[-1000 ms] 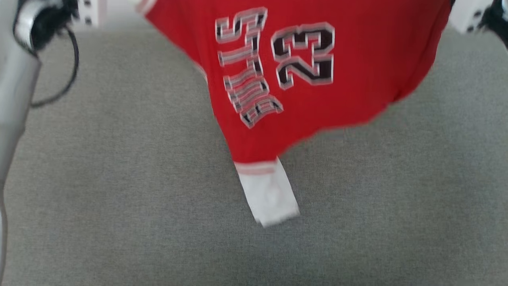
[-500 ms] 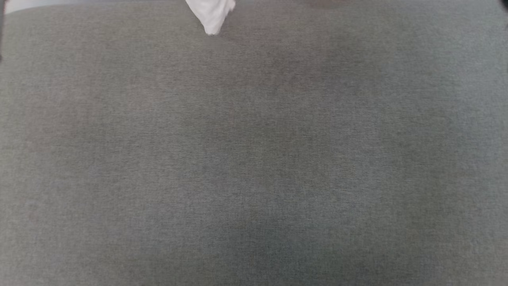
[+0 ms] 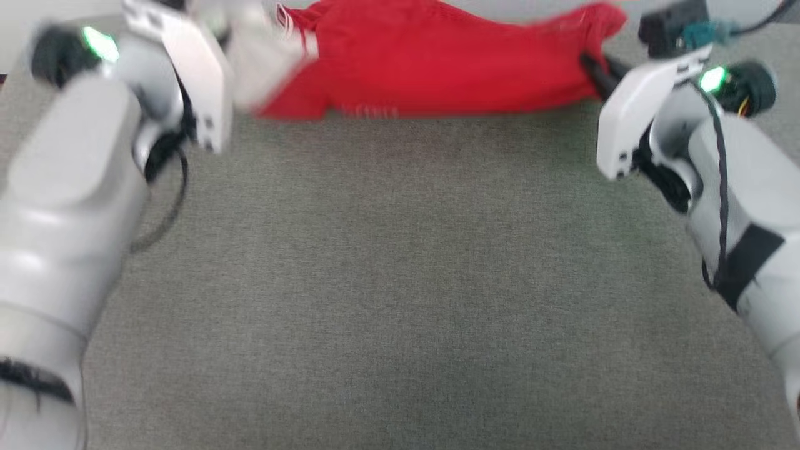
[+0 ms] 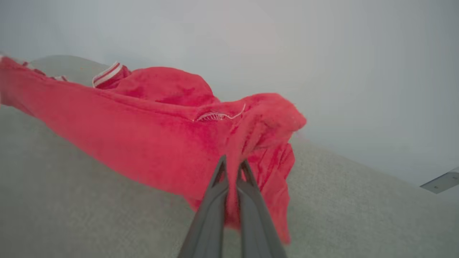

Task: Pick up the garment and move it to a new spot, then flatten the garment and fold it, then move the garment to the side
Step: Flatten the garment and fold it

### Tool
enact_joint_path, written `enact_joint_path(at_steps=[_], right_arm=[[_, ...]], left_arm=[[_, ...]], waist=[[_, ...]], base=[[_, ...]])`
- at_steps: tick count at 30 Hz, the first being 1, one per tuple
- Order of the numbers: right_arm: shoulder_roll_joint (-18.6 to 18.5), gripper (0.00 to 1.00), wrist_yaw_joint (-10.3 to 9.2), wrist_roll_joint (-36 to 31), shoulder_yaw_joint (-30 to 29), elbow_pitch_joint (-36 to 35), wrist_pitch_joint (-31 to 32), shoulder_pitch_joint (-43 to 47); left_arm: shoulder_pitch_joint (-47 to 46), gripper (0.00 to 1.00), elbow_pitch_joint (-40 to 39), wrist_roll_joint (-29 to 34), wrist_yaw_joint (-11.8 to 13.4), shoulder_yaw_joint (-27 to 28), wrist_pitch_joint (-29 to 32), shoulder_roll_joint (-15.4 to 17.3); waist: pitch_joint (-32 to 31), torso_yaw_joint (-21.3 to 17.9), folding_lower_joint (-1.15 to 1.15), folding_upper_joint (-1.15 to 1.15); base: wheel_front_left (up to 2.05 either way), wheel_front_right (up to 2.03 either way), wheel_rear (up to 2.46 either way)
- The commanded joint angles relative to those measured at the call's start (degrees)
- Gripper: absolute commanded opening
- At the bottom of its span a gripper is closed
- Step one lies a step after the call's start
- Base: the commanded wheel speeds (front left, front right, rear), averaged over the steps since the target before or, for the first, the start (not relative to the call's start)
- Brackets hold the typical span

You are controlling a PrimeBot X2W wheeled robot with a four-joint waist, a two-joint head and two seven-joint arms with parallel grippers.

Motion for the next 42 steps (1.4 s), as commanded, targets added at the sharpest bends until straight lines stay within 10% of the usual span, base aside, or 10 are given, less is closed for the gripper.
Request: enact_joint_path(at_steps=[1, 11, 29, 42], right_arm=[[-1.77, 0.0, -0.03, 2.49, 1.85, -2.82, 2.35, 2.74], [-9.19, 0.0, -0.03, 11.55, 5.27, -16.92, 9.03, 16.18], [-21.84, 0.0, -0.03, 12.04, -0.03, -43.73, 18.87, 41.46], [-15.3, 0.0, -0.03, 5.47, -18.7, -55.5, 21.14, 54.0]], left_arm=[[3.3, 0.0, -1.94, -2.98, 0.04, -0.83, 4.22, 1.73], [20.2, 0.0, -16.21, -12.16, 3.62, -0.78, 18.54, 8.31], [55.8, 0.0, -62.13, -22.25, 29.39, -0.06, 30.57, 25.59], [49.25, 0.0, -68.68, -16.1, 28.13, 3.11, 28.83, 31.88]], waist=[[-0.68, 0.22, 0.0, 0.0], [-3.58, 0.52, 0.0, 0.0], [-5.18, 0.67, 0.0, 0.0], [-3.65, -0.1, 0.0, 0.0]], base=[[0.0, 0.0, 0.0], [0.0, 0.0, 0.0], [0.0, 0.0, 0.0], [0.0, 0.0, 0.0]])
